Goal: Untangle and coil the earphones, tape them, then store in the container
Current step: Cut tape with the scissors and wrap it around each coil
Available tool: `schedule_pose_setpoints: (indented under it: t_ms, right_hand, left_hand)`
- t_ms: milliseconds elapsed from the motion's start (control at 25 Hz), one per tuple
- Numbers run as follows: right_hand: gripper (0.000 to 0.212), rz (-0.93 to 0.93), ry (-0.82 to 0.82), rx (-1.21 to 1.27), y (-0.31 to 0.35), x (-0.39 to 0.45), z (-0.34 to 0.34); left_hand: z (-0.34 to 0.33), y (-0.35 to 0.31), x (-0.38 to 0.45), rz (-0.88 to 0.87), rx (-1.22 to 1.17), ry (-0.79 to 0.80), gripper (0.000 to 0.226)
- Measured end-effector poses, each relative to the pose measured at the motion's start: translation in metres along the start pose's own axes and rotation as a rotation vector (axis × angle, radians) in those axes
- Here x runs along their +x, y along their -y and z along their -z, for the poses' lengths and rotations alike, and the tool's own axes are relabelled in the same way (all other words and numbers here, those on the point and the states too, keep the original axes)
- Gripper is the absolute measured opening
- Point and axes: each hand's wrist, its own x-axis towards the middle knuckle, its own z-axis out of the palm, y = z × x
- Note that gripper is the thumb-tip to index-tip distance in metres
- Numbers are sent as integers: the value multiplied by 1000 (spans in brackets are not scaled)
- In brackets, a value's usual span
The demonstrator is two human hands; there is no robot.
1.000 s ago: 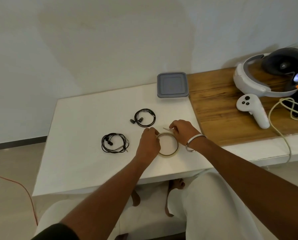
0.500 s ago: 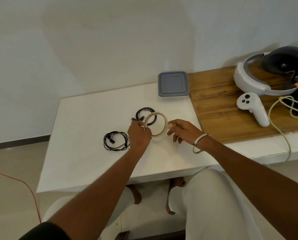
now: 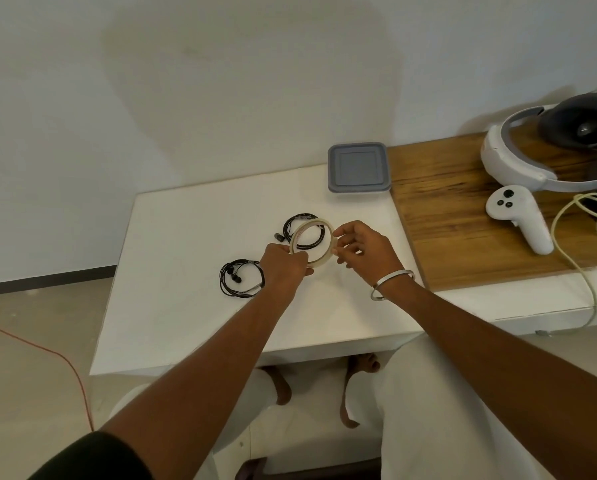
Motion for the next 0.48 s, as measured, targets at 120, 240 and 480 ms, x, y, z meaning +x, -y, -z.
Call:
schedule_pose_setpoints:
  t_ms: [120,240,480]
  right_hand:
    - [13,29,7,-1,2,3,3]
    - [10,29,4,-33,2,7,5]
    - [13,64,46,-80,4,9,10]
  left_hand:
    - [2,0,2,17,27,24,10]
    - [2,1,3,28,40,37,10]
    - [1,1,3,46,75,62,6]
